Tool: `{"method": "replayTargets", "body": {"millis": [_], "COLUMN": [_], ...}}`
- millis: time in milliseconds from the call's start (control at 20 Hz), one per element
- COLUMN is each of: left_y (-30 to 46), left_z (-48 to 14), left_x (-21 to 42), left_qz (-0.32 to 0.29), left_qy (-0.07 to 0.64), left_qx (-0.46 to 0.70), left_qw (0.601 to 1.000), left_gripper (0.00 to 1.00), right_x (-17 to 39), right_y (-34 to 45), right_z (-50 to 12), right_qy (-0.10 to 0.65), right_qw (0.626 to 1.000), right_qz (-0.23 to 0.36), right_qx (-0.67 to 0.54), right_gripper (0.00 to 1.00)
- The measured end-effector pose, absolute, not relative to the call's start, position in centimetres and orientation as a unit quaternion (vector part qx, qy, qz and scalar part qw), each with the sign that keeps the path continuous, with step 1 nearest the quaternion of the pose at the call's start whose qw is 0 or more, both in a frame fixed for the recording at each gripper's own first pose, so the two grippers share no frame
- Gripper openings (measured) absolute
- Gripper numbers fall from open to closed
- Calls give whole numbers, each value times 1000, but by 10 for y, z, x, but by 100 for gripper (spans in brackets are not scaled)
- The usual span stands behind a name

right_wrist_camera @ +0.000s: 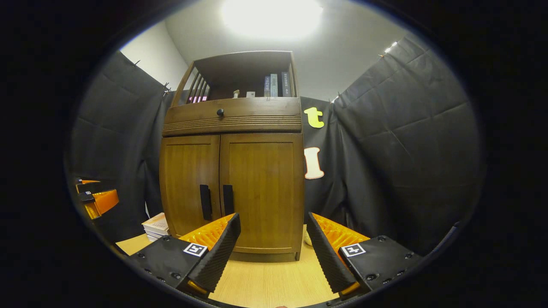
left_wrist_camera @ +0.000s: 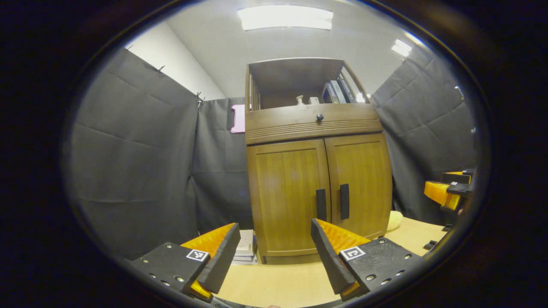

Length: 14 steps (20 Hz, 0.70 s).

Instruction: Open the right door of the double-door shoe cabinet with the right hand, and open the left door with the left hand.

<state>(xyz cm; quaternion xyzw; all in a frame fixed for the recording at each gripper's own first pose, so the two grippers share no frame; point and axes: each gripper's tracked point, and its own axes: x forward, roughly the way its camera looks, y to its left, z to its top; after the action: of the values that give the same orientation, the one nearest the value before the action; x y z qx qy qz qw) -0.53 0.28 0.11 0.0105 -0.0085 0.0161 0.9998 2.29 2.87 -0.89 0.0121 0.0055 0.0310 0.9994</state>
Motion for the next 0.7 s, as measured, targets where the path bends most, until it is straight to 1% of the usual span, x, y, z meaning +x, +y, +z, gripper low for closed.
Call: {"method": "replayTargets", "body": {"millis": [400,700], "left_y": [9,17], "left_z": [0,-1], "left_x": [-4,-4], "left_qz": [42,78], "left_qy": [-8,-5], "left_qx": [19,23], "left_qw": [999,997], "left_gripper": [96,96], "right_x": [72,116], "right_y": [54,82], "right_z": [-4,1], "right_qy": [-6,-10], "right_qw": [998,996], "right_qz": [58,82], "right_qx": [13,20], "right_gripper": [97,98]}}
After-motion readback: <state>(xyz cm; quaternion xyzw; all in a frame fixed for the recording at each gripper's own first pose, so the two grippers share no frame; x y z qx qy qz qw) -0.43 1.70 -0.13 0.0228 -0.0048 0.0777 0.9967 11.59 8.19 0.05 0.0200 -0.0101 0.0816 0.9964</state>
